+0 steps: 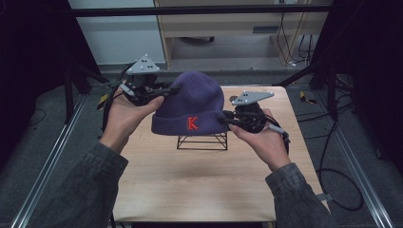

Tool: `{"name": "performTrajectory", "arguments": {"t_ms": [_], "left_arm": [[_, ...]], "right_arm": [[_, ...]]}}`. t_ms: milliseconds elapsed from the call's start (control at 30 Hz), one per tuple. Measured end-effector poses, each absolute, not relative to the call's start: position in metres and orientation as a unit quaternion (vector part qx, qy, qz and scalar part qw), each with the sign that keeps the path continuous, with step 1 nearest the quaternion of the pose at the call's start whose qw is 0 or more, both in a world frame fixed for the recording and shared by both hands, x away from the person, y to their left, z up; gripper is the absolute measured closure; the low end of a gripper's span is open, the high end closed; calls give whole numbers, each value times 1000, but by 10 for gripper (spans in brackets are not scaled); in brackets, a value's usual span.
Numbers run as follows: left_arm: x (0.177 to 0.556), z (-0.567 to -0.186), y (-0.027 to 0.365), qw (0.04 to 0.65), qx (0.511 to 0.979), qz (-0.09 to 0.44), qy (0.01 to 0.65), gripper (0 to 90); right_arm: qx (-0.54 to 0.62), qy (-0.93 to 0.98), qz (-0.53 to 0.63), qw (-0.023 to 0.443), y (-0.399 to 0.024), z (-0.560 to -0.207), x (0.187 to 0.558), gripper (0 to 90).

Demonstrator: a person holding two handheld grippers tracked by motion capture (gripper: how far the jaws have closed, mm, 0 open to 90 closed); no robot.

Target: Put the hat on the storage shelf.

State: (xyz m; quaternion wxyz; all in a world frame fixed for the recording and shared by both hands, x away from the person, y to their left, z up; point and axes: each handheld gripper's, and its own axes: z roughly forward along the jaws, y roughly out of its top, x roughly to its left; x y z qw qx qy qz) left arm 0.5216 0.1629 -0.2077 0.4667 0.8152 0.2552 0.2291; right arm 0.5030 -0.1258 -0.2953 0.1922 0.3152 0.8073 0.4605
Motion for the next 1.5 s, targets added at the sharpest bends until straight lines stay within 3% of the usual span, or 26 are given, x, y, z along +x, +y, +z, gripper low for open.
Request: {"name": "performTrajectory", "arguments": {"t_ms": [733,1033,1500], "left_arm": [[587,-201,144,481,803,249,251,767],[601,-214,140,475,805,253,249,767],[590,-229,144,481,801,248,255,766]], "right_arm": [[356,761,479,254,-132,-292,571,736],[357,768,467,256,-131,-302,573,733],[356,774,458,254,-136,-313,564,731]]}}
